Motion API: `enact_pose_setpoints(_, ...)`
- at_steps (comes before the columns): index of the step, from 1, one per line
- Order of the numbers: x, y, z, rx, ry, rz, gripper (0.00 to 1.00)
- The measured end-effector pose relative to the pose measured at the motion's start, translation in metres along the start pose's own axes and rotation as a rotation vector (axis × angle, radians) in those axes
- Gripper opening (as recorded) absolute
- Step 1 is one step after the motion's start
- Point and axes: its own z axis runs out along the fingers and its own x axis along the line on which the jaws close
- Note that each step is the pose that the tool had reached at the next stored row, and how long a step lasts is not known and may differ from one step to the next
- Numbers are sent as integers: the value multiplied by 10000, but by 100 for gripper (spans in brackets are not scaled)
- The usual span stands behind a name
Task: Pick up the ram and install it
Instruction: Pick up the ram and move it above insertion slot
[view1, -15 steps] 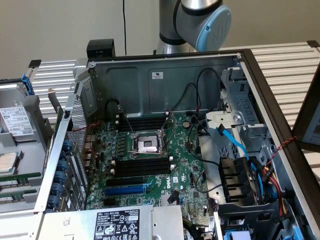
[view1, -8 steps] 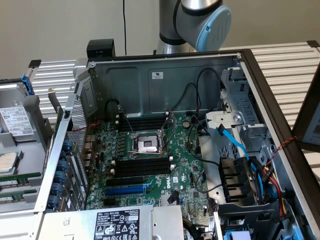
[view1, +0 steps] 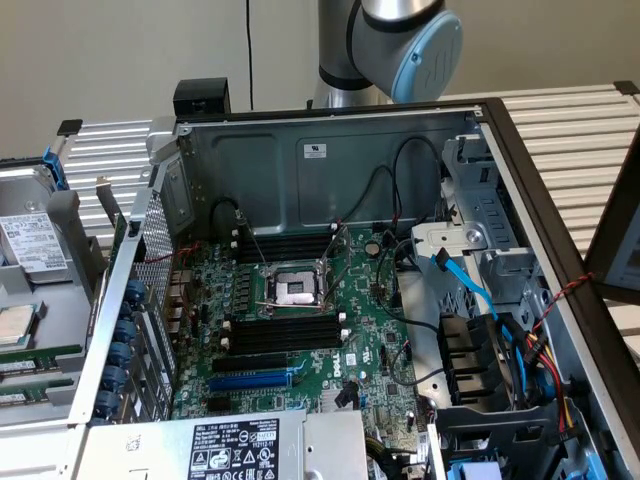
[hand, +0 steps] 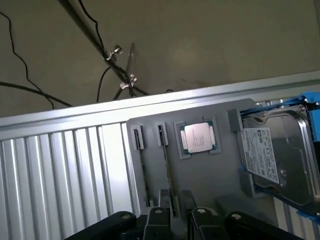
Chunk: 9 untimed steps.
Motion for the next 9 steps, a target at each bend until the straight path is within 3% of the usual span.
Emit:
enact_pose_setpoints(3, -2, -10, 54, -1, 41, -480, 24)
enact_pose_setpoints(9, -17, -125, 158, 2, 62, -666, 24)
